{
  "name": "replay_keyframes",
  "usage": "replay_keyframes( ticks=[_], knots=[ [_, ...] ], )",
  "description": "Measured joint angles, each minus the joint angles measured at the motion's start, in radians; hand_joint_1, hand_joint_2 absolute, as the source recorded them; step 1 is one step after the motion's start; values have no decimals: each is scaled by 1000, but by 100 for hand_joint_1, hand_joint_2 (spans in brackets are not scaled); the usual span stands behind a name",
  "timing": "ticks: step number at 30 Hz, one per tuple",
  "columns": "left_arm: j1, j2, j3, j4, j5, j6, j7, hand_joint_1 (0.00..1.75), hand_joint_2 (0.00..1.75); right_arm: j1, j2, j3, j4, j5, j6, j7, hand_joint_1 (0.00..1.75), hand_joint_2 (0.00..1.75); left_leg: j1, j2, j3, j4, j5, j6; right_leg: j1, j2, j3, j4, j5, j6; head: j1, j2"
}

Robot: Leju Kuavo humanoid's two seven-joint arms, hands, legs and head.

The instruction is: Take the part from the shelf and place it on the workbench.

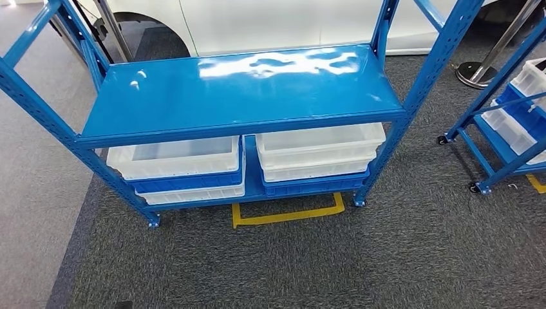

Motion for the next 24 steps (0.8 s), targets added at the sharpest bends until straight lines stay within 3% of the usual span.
replay_keyframes(
  ticks=[2, 4, 6, 9, 11, 13, 14, 15, 17, 19, 20, 24],
  knots=[
    [1, 0, 2, 0, 0, 0, 0, 0, 0, 1, 0, 0, 0, 0, 0, 0, 0, 0, -1, 0, 39, -121, 92, 7, 0, 0, 18, 0, -13, 4, 0, 0],
    [0, 1, 5, 0, 0, 0, 0, 0, 0, -1, 1, 0, 1, 0, 0, 0, 0, 0, -6, 1, 81, -229, 140, 18, 2, 2, 27, 2, -23, 12, 0, 0],
    [-1, 2, 8, 0, 0, 0, 0, 0, 0, -3, 2, 0, 1, 0, 0, 0, 0, 0, -12, 1, 92, -254, 133, 28, 4, 3, 26, 0, -27, 21, 0, 0],
    [1, 2, 11, 0, 0, 0, 0, 0, 0, -5, 3, 0, 1, 0, 0, 0, 0, 0, -5, -1, 108, -274, 133, 44, 5, 2, 30, 13, -43, 36, 0, 0],
    [0, 2, 13, 0, -1, 0, -1, 0, 0, -5, 3, -1, 0, 0, 1, 0, 0, 0, -1, 1, 121, -284, 131, 56, 2, 2, -15, 106, -89, 44, 1, 0],
    [-1, 2, 14, 0, -1, 0, -1, 0, 0, -5, 3, -1, 0, 1, 2, 0, 0, 0, -1, 2, 127, -284, 124, 62, -2, 2, -96, 236, -133, 49, 1, 0],
    [0, 2, 14, 0, -2, 0, 0, 0, 0, -4, 3, -1, 0, 1, 2, 0, 0, 0, -2, 2, 131, -283, 119, 62, -4, 1, -124, 272, -132, 52, 1, 0],
    [0, 2, 15, 0, -3, 0, 0, 0, 0, -3, 3, -1, 0, 1, 3, 0, 0, 0, -2, 1, 138, -283, 114, 60, -6, 1, -134, 268, -109, 54, 1, 0],
    [1, 2, 16, 0, -4, 0, 1, 0, 0, -1, 3, -1, 1, 3, 4, 0, 0, 0, -1, -2, 154, -282, 100, 55, -9, 1, -101, 163, -20, 53, 1, 0],
    [1, 2, 16, 0, -4, 0, 2, 0, 0, -1, 4, -1, 2, 6, 4, 0, 0, 0, -4, -3, 165, -280, 84, 44, -8, 1, -58, 55, 30, 47, 1, 0],
    [1, 2, 16, 0, -5, 0, 2, 0, 0, -1, 4, 0, 2, 8, 3, 0, 0, 0, -5, -2, 166, -279, 78, 38, -6, 2, -47, 30, 32, 42, 1, 0],
    [-1, 1, 16, 0, -9, 3, 3, 0, 0, -1, 6, -1, 3, 21, -3, 6, 0, 0, -4, -1, 178, -280, 63, 15, -3, 4, -33, 14, 14, 19, 1, 0]
  ],
)
